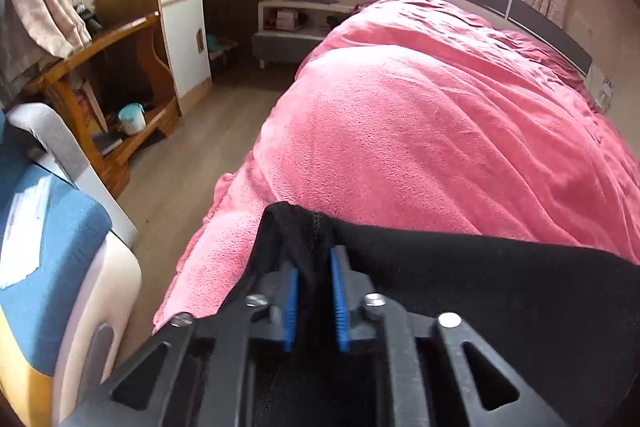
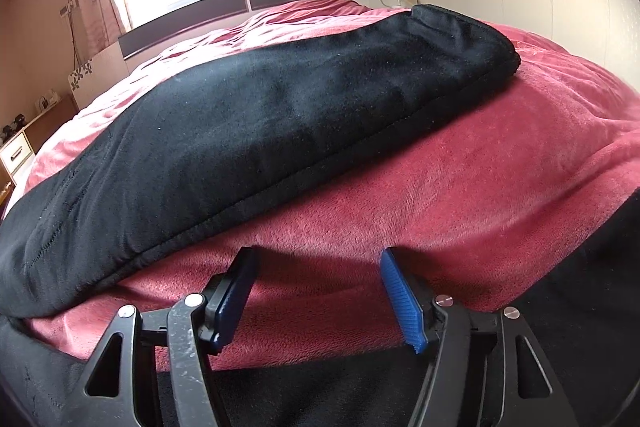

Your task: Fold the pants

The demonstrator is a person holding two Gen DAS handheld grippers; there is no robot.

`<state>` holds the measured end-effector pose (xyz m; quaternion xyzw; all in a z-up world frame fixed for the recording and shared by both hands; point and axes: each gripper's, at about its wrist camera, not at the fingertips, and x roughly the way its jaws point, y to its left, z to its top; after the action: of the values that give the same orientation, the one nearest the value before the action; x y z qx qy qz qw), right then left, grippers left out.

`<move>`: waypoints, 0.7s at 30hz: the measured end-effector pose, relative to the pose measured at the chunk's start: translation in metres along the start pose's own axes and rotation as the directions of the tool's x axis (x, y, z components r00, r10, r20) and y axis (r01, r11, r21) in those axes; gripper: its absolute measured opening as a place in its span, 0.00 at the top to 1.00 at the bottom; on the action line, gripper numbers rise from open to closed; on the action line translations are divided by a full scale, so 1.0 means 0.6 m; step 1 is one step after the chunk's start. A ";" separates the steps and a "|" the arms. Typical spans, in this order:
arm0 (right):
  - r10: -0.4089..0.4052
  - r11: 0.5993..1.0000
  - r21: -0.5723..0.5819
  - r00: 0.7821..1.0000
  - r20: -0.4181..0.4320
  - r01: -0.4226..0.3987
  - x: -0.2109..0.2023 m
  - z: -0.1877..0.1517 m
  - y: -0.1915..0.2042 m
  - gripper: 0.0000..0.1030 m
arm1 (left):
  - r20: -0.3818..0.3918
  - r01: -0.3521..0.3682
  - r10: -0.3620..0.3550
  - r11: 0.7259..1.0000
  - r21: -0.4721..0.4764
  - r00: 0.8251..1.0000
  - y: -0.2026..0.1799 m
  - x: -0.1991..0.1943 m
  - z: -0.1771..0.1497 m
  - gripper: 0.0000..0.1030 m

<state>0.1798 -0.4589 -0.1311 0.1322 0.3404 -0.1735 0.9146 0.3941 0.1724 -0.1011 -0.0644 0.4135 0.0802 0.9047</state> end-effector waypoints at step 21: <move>-0.030 0.999 -0.018 0.998 -0.048 0.029 0.026 0.009 0.020 0.35 | 0.170 -0.206 0.211 0.977 -0.045 0.963 -0.019 -0.079 -0.130 0.95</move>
<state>0.1990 -0.4534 -0.1359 0.1233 0.3658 -0.1806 0.9046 0.3083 0.1425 -0.1153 -0.0252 0.3363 0.1857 0.9229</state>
